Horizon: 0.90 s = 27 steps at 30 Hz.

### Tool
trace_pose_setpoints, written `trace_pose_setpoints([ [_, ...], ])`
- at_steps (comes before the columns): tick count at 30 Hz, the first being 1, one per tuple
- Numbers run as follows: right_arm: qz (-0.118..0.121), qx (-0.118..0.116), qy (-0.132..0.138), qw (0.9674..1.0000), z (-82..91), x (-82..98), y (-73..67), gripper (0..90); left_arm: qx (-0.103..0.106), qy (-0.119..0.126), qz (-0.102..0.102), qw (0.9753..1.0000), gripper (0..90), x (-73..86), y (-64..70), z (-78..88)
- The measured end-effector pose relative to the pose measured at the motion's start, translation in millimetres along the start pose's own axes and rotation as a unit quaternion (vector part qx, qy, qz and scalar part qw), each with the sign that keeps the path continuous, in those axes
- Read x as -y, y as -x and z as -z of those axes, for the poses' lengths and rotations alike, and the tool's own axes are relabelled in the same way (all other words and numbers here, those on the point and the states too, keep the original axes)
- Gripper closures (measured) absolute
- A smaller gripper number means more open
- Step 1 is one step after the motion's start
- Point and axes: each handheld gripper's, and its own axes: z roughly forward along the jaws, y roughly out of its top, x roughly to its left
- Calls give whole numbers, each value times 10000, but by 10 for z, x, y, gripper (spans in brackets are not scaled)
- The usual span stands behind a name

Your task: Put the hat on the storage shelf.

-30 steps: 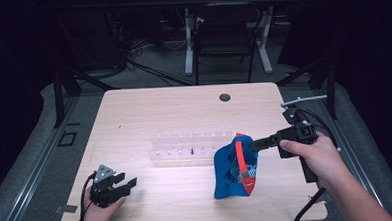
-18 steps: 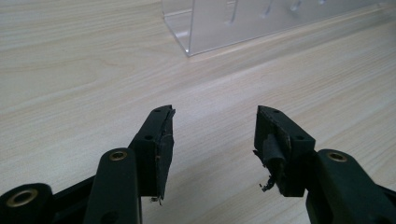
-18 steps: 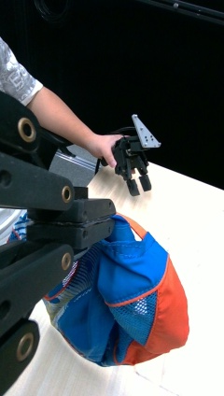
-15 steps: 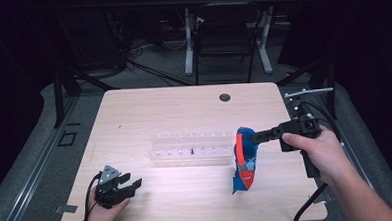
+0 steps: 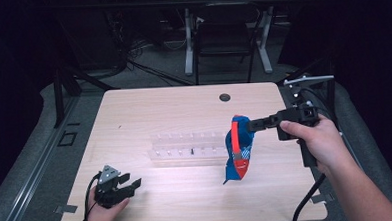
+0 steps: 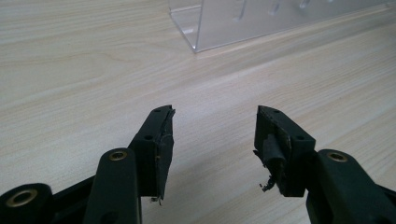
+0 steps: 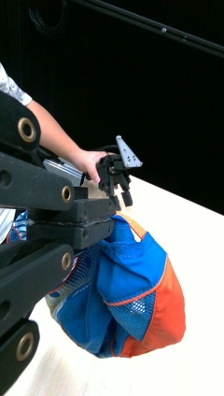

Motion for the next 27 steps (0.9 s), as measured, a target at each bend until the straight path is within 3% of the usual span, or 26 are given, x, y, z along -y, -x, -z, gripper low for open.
trace_pose_setpoints([
  [13, 200, 61, 14, 9998, -51, -220, -206, 900, 22, -8, -23, 10000, 474, -5, 1, 0],
  [27, 342, -9, -28, 9994, -263, -487, -366, 900, 44, 3, -26, 10000, 473, -9, -4, -7],
])
